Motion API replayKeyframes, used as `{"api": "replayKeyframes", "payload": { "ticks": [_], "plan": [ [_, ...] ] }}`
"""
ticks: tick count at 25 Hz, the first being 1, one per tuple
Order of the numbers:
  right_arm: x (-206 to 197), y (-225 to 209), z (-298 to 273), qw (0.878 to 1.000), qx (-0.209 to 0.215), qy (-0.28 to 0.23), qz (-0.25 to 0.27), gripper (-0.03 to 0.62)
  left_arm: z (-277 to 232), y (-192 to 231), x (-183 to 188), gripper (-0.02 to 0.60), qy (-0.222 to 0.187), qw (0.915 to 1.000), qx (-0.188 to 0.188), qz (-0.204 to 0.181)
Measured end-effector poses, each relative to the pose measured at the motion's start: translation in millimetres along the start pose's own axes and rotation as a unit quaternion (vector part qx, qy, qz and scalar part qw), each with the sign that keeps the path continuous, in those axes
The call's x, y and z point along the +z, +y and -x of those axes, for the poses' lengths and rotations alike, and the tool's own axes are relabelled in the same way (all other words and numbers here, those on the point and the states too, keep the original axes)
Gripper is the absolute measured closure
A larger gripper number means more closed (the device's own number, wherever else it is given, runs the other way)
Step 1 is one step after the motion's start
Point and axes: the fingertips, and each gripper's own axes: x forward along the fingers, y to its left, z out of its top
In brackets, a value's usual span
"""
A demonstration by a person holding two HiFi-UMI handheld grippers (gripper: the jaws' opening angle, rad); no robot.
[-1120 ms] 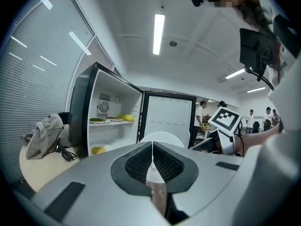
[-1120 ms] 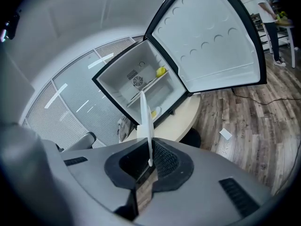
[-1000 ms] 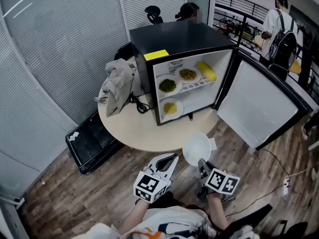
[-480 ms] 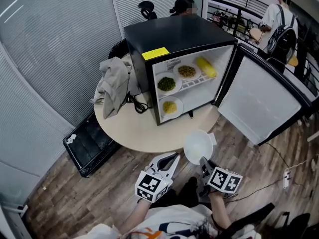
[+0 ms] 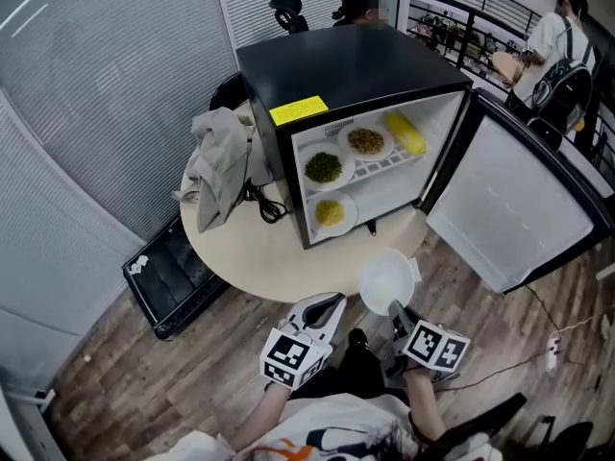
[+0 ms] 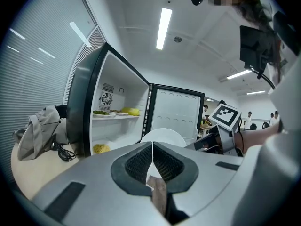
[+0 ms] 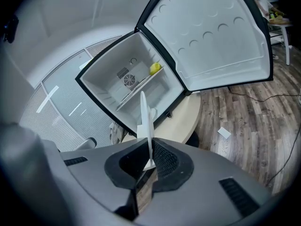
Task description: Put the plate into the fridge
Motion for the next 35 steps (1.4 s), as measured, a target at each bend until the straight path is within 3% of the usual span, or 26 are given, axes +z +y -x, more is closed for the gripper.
{"api": "replayKeyframes", "payload": {
  "ticks": [15,19,22,35],
  "plan": [
    [74,-21,-69,1.000,0.013,0.027,0.004,0.568,-83,42,14,0.568,0.014,0.9996,0.022,0.007],
    [93,-26,-92,0.999,0.018,0.034,0.000,0.568,-104,44,18,0.569,0.024,0.9995,0.008,-0.021],
    [104,-29,-110,0.999,0.027,0.042,-0.011,0.568,-119,49,18,0.569,0.033,0.9989,0.008,-0.032],
    [133,-48,-172,0.995,0.039,0.069,-0.057,0.568,-162,76,23,0.569,0.047,0.9983,0.028,-0.017]
  ]
}}
